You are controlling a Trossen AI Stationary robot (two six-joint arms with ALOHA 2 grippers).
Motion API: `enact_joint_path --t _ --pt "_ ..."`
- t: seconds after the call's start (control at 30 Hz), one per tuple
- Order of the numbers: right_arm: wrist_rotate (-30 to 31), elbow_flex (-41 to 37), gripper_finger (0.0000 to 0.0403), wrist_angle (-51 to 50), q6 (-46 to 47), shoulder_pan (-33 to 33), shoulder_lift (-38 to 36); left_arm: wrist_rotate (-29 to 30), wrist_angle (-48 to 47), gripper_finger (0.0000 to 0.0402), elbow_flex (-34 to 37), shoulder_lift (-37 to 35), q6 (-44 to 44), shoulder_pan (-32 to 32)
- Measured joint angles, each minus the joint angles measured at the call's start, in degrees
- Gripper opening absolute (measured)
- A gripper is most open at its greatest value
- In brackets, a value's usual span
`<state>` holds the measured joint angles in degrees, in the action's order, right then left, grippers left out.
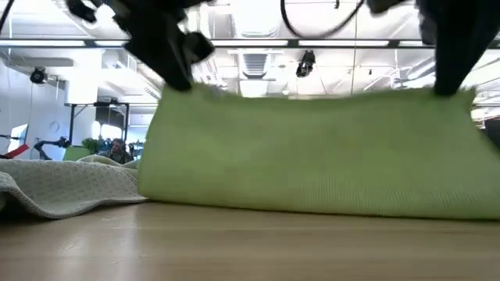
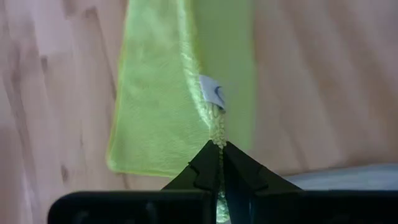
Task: Fold microfiber towels
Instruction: Fold the green microfiber cloth
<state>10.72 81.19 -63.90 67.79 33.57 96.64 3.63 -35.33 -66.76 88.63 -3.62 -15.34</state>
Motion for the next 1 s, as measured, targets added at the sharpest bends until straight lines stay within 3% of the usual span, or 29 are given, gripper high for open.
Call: enact_joint_path --t 0.4,1.0 --pt "-2.1 -8.0 0.0008 1.7 4.5 -6.3 0.0 2.9 0.5 0.0 0.0 9.8 0.2 7.5" --pt "-3.4 -12.1 0.0008 3.1 6.5 -8.2 -0.1 4.8 4.0 0.0 0.0 11.0 -0.1 9.5"
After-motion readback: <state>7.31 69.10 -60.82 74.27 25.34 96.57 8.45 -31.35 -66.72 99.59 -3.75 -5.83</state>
